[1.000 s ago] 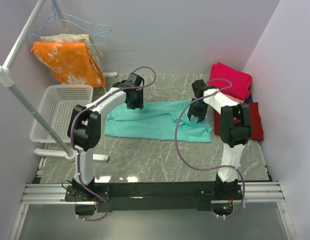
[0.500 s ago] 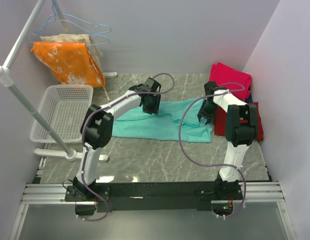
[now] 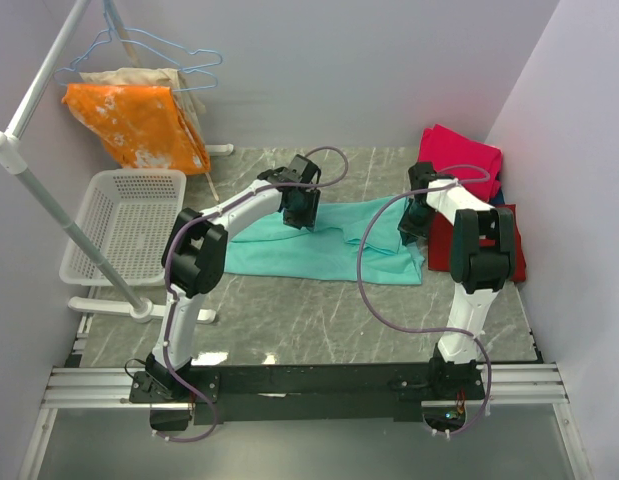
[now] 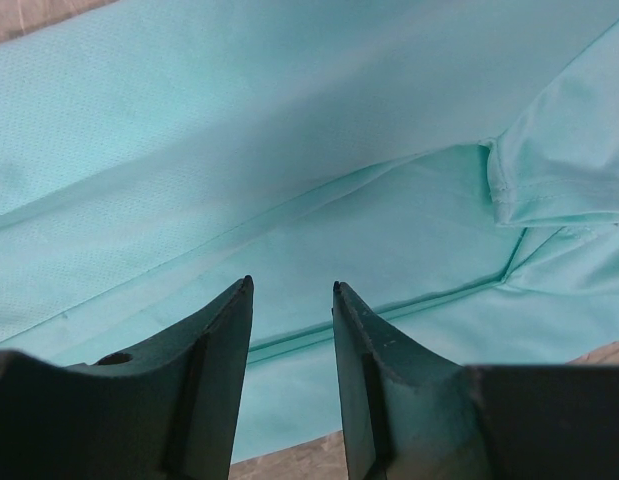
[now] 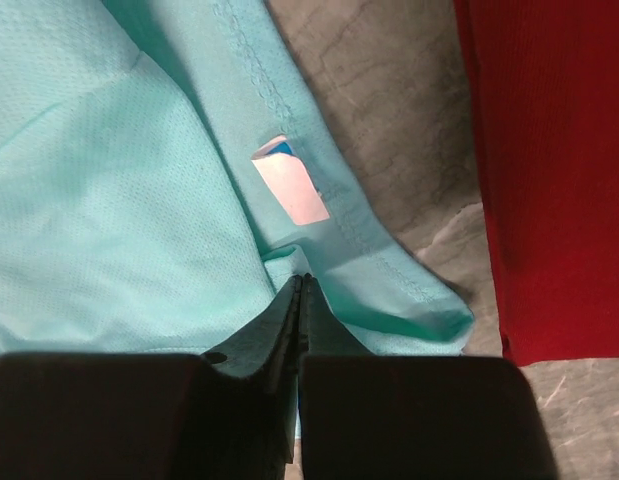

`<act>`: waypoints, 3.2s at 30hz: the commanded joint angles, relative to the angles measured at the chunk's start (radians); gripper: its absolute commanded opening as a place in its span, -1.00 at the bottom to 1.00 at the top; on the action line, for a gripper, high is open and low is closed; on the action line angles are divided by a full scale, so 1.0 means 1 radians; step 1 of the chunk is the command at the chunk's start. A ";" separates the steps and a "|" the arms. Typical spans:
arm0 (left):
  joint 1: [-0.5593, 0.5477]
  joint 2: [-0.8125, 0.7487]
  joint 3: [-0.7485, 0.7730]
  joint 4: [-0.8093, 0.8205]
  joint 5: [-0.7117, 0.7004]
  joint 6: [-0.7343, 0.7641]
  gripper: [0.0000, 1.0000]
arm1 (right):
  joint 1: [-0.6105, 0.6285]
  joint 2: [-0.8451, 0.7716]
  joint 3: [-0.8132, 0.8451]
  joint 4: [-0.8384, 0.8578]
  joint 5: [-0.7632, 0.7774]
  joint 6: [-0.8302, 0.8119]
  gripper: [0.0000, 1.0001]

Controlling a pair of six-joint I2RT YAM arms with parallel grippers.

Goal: Fold and stack the t-shirts
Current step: Fold the tshirt

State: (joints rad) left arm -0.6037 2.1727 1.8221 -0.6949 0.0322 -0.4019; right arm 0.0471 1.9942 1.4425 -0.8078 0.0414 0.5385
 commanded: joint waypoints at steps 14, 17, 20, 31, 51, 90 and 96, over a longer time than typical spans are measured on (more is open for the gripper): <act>-0.001 0.004 0.039 -0.006 -0.023 0.032 -0.14 | -0.023 0.034 0.170 -0.033 0.044 0.000 -1.00; -0.002 0.001 0.039 -0.009 -0.025 0.034 -0.14 | -0.029 0.075 0.171 -0.036 0.048 0.009 -1.00; -0.002 -0.002 0.031 -0.008 -0.025 0.034 -0.14 | -0.032 0.113 0.170 -0.018 0.049 0.018 -1.00; -0.002 -0.017 0.008 -0.003 -0.017 0.032 -0.14 | -0.032 0.117 0.177 0.058 0.032 0.032 -1.00; -0.010 0.001 0.016 -0.034 -0.103 0.025 -0.15 | -0.035 0.202 0.332 0.010 0.015 0.034 -1.00; 0.222 -0.168 -0.208 -0.170 -0.411 -0.258 -0.09 | 0.215 0.168 0.372 -0.010 -0.159 0.008 -0.32; 0.254 -0.143 -0.234 -0.184 -0.408 -0.265 -0.10 | 0.220 0.264 0.456 -0.062 -0.204 0.037 -0.37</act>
State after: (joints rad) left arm -0.3584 2.0426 1.6054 -0.8581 -0.3569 -0.6483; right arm 0.2718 2.2311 1.8309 -0.8112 -0.1242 0.5583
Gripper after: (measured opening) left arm 0.455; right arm 0.317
